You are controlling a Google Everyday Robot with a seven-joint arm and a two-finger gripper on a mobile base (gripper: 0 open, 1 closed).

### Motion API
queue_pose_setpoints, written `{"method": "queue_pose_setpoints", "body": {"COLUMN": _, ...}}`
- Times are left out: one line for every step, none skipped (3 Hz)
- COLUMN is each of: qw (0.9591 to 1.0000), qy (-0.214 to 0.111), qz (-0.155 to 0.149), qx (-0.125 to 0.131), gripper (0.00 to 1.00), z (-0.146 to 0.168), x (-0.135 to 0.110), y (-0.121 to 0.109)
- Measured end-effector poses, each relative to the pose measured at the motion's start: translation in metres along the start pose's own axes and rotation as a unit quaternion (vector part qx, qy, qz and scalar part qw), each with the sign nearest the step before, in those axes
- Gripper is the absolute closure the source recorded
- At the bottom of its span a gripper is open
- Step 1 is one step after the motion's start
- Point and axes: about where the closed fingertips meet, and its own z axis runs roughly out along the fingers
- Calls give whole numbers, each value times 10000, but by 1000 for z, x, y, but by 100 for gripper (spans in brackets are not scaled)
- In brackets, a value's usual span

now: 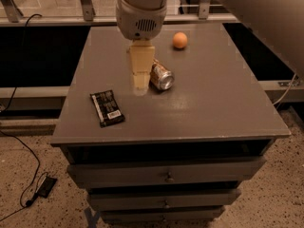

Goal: Pick rxbar chocolate

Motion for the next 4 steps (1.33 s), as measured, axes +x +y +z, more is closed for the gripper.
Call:
{"method": "queue_pose_setpoints", "body": {"qw": 9977, "qy": -366, "qz": -181, "qx": -539, "gripper": 0, "z": 45, "x": -14, "y": 7}}
{"method": "queue_pose_setpoints", "body": {"qw": 9925, "qy": -380, "qz": -398, "qx": -1095, "gripper": 0, "z": 103, "x": -31, "y": 18}}
{"method": "queue_pose_setpoints", "body": {"qw": 9888, "qy": -232, "qz": -597, "qx": -1351, "gripper": 0, "z": 143, "x": -42, "y": 23}}
{"method": "queue_pose_setpoints", "body": {"qw": 9886, "qy": -230, "qz": -605, "qx": -1358, "gripper": 0, "z": 144, "x": -43, "y": 22}}
